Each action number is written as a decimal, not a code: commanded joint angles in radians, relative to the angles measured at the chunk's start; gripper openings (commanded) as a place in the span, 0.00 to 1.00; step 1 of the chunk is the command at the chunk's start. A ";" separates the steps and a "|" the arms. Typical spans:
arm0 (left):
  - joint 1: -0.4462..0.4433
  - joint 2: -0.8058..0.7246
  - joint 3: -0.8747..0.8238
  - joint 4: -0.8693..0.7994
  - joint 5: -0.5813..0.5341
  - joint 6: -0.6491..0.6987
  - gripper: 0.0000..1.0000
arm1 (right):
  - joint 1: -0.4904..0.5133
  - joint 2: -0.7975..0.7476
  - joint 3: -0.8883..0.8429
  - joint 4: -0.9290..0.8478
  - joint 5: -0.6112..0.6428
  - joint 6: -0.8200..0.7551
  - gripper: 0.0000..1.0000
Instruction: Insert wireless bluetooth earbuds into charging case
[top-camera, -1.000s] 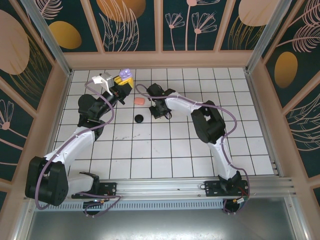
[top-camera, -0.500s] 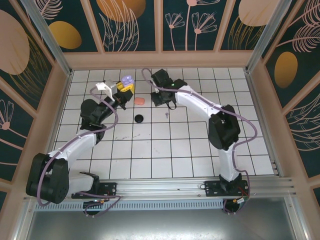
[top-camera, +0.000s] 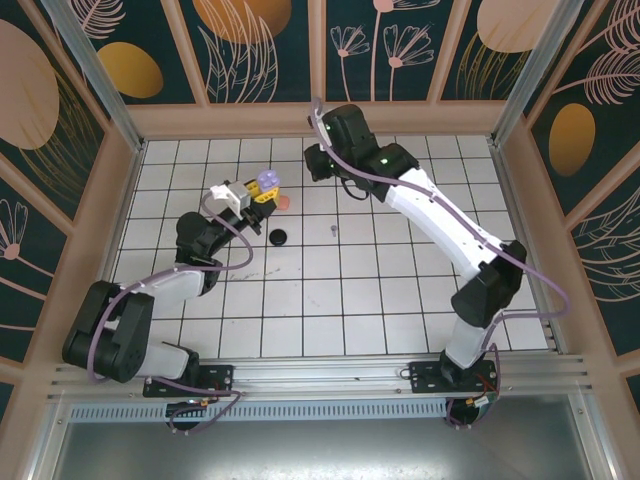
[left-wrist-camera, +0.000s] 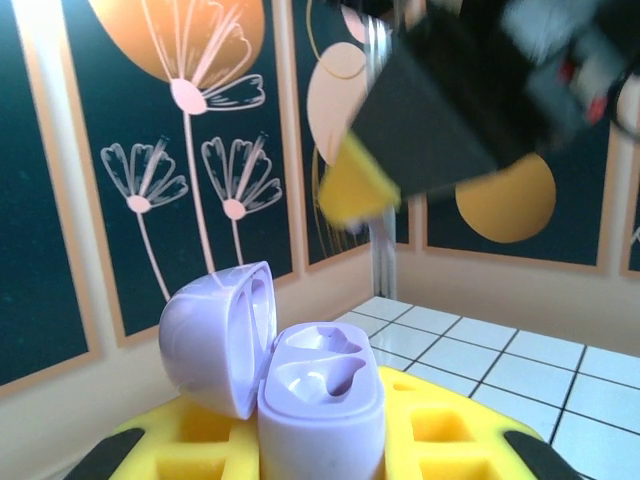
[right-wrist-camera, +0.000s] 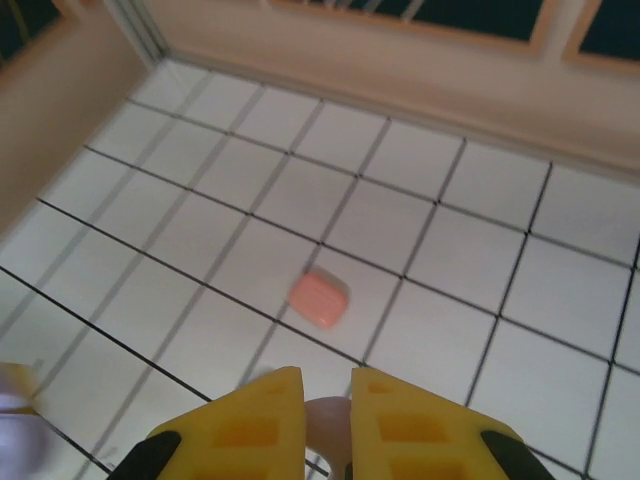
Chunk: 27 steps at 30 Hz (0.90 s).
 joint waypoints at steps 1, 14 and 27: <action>-0.026 0.024 0.019 0.082 0.050 0.065 0.00 | 0.040 -0.101 -0.062 0.131 0.015 -0.007 0.14; -0.084 0.076 0.154 -0.002 0.074 0.133 0.00 | 0.100 -0.333 -0.391 0.492 -0.081 0.002 0.15; -0.095 0.080 0.195 -0.020 0.107 0.126 0.00 | 0.134 -0.320 -0.460 0.586 -0.107 0.013 0.16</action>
